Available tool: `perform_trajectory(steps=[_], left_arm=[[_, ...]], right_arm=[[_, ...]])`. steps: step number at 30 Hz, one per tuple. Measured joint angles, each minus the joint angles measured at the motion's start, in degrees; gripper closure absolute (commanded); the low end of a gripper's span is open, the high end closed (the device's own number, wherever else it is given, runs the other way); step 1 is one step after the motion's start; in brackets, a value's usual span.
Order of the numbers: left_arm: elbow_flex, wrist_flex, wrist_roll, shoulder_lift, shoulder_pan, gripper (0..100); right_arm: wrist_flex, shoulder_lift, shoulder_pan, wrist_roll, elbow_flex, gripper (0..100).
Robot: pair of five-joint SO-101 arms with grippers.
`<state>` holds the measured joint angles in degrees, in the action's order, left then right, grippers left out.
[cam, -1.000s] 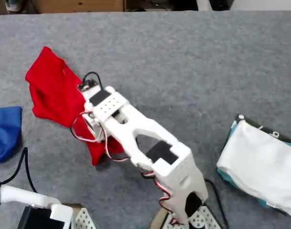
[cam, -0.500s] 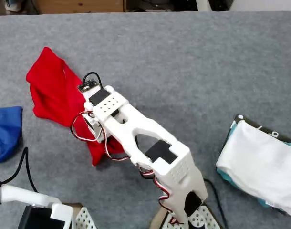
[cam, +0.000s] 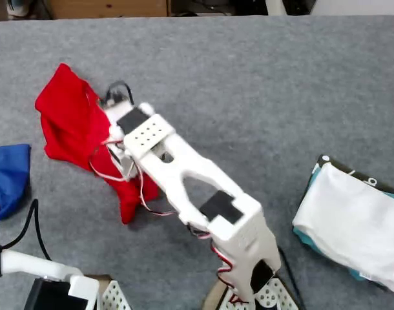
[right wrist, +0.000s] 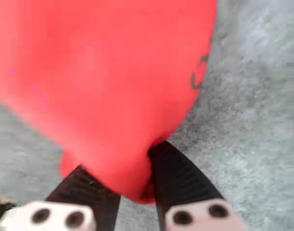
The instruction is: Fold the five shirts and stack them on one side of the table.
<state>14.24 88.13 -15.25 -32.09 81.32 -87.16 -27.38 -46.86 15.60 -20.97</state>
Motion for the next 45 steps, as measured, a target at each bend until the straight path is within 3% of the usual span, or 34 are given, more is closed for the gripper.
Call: perform_trajectory(steps=[10,15,19,28,33,38,45], left_arm=[[0.18,0.0,-1.32,0.0,0.0,67],[0.26,0.0,-1.41,0.0,-4.75,67],[0.44,0.35,-0.88,0.0,-13.27,67],[0.7,4.57,14.86,0.0,-41.93,67],[6.59,-1.93,17.49,-0.09,-44.75,67],[14.33,-10.2,17.76,-0.09,-46.42,67],[16.0,-14.07,19.96,-0.09,-52.75,67]], right_arm=[[-6.68,13.63,0.0,-2.29,-28.75,99.4],[-6.68,16.88,4.84,-2.64,-35.52,99.4],[-9.85,16.88,10.9,-2.64,-36.04,99.4],[-9.41,11.43,13.45,-2.64,-24.88,99.2],[-3.96,2.64,17.49,-4.04,-19.96,99.1],[-0.26,-5.54,25.85,-13.45,-19.87,99.1],[7.65,-14.59,35.43,-18.99,-19.87,99.1]])
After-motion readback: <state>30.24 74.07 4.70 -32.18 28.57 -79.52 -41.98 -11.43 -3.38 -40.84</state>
